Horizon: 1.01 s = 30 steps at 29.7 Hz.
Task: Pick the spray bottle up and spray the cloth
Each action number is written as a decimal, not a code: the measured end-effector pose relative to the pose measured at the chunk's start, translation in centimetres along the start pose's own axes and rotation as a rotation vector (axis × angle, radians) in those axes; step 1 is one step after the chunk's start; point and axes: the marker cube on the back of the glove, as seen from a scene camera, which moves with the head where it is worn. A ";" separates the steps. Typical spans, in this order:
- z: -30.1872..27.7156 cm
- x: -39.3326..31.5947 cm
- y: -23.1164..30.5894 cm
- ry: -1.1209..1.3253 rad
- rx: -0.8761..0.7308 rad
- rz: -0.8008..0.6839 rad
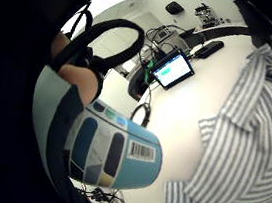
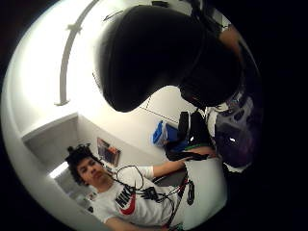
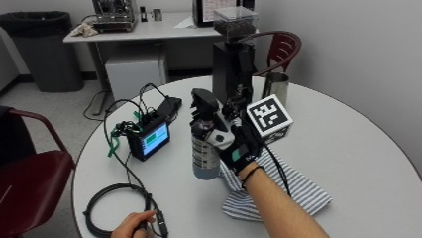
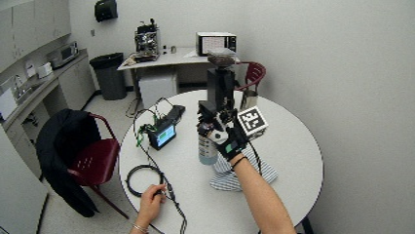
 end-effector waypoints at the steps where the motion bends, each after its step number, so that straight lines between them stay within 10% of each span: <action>1: 0.6 0.6 0.2 0.012 -0.003 0.002; 30: 3.9 7.0 5.4 0.013 -0.080 0.117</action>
